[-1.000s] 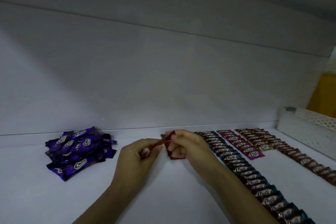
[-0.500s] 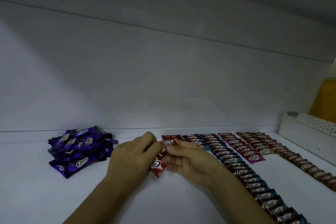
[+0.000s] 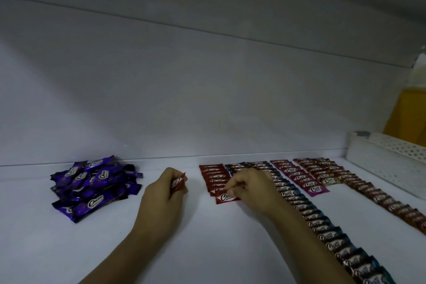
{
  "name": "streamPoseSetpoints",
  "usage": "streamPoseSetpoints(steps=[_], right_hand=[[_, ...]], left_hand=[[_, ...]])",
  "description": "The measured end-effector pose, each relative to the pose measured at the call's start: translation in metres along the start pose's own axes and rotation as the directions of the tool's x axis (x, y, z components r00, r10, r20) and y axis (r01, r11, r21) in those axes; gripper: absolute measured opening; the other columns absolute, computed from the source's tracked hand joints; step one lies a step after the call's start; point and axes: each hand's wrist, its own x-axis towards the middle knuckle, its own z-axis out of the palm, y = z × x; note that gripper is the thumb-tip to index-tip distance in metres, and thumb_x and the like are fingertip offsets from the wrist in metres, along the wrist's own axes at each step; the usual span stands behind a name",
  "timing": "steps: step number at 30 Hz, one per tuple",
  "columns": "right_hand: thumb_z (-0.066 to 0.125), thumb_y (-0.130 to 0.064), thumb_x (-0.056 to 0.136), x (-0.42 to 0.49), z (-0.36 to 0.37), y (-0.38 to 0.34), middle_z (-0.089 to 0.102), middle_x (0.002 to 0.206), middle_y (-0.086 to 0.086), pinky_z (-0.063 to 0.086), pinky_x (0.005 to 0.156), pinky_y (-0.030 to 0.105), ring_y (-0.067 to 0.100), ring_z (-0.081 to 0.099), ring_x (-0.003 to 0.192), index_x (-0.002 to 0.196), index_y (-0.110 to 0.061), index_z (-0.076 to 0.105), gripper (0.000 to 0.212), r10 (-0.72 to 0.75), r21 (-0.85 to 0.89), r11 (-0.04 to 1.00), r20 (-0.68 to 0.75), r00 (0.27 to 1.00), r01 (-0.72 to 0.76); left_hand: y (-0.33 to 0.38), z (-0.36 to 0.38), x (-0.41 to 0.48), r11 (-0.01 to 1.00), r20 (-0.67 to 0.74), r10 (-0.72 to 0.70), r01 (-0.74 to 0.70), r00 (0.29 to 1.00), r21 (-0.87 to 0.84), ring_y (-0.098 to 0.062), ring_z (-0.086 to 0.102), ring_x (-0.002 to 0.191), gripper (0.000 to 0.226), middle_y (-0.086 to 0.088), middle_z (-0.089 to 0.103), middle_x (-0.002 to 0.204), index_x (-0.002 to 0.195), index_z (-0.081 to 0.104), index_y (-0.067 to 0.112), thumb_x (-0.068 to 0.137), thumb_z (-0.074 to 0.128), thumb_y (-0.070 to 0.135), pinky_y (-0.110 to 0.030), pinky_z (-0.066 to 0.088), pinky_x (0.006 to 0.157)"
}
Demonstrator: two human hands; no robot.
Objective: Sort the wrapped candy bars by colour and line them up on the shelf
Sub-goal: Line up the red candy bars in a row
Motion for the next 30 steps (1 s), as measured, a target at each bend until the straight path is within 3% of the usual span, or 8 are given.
streamPoseSetpoints(steps=[3,11,14,17,19,21,24,30], right_hand=[[0.073,-0.027,0.081,0.002,0.003,-0.002,0.047,0.069,-0.03,0.025,0.097,0.027,-0.013,0.044,0.078,0.087,-0.032,0.076,0.008,-0.109,-0.101,0.99,-0.069,0.992,0.102],[0.072,-0.031,0.08,0.008,0.011,0.0,0.049,0.091,-0.019,0.02,0.088,0.025,0.003,0.045,0.095,0.085,-0.033,0.07,0.006,-0.109,-0.174,0.98,-0.101,0.989,0.091],[0.073,-0.029,0.08,0.007,0.013,-0.002,0.051,0.094,-0.015,0.026,0.087,0.025,0.007,0.047,0.094,0.078,-0.033,0.049,0.024,-0.08,-0.212,0.976,-0.104,0.991,0.056],[0.074,-0.027,0.08,0.003,0.014,-0.012,0.06,0.083,-0.008,0.04,0.079,0.024,0.008,0.053,0.078,0.077,-0.025,0.054,0.02,-0.062,0.141,0.986,-0.155,0.986,0.084],[0.074,-0.038,0.077,-0.002,0.014,-0.026,0.065,0.081,-0.001,0.048,0.072,0.023,0.011,0.058,0.076,0.08,-0.023,0.065,0.018,-0.097,0.479,0.864,-0.145,0.985,0.156],[0.071,-0.051,0.071,-0.006,0.018,-0.037,0.065,0.09,-0.002,0.05,0.079,0.023,0.011,0.061,0.086,0.085,-0.032,0.07,0.023,-0.213,0.515,0.825,-0.1,0.972,0.234],[0.079,-0.028,0.074,-0.008,0.026,-0.047,0.063,0.088,-0.004,0.045,0.088,0.025,0.009,0.058,0.095,0.082,-0.034,0.072,0.013,-0.333,0.453,0.829,-0.072,0.94,0.328],[0.072,-0.012,0.081,-0.007,0.009,-0.043,0.069,0.072,0.004,0.052,0.065,0.028,0.016,0.065,0.069,0.072,-0.016,0.067,0.011,-0.06,0.718,0.682,-0.139,0.988,0.143]], left_hand=[[0.001,0.001,0.0,0.999,-0.007,-0.029,0.028,1.0,-0.031,-0.002,0.055,0.078,0.016,0.008,0.063,0.084,0.097,0.057,0.016,0.099,0.043,0.009,-0.01,0.037,0.065],[0.007,-0.001,0.001,0.97,0.022,-0.12,0.122,0.992,-0.209,-0.002,0.054,0.076,0.027,0.002,0.065,0.082,0.086,0.062,0.019,0.101,0.04,0.017,-0.011,0.037,0.065],[0.016,0.001,0.003,0.873,0.135,-0.232,0.268,0.963,-0.408,-0.006,0.049,0.056,0.032,0.002,0.067,0.075,0.096,0.064,0.022,0.1,0.036,0.037,-0.015,0.038,0.049],[0.025,-0.003,0.003,0.64,0.34,-0.29,0.445,0.895,-0.626,-0.007,0.041,0.041,0.045,-0.005,0.068,0.074,0.109,0.063,0.024,0.094,0.032,0.054,-0.018,0.028,0.033],[0.026,-0.005,0.001,0.558,0.418,-0.256,0.487,0.872,-0.672,-0.011,0.035,0.042,0.054,-0.015,0.062,0.076,0.116,0.062,0.029,0.085,0.034,0.065,-0.017,0.022,0.035],[0.026,-0.007,-0.001,0.521,0.453,-0.228,0.501,0.862,-0.691,-0.013,0.03,0.043,0.059,-0.016,0.051,0.069,0.119,0.061,0.035,0.077,0.037,0.069,-0.017,0.022,0.037],[0.027,-0.006,-0.002,0.463,0.464,-0.212,0.507,0.86,-0.727,-0.013,0.036,0.046,0.059,-0.016,0.055,0.079,0.119,0.061,0.033,0.075,0.042,0.068,-0.017,0.025,0.036],[0.023,-0.004,0.002,0.541,0.439,-0.253,0.502,0.862,-0.675,-0.015,0.064,0.062,0.047,-0.007,0.074,0.095,0.11,0.066,0.017,0.088,0.042,0.051,-0.029,0.047,0.051]])
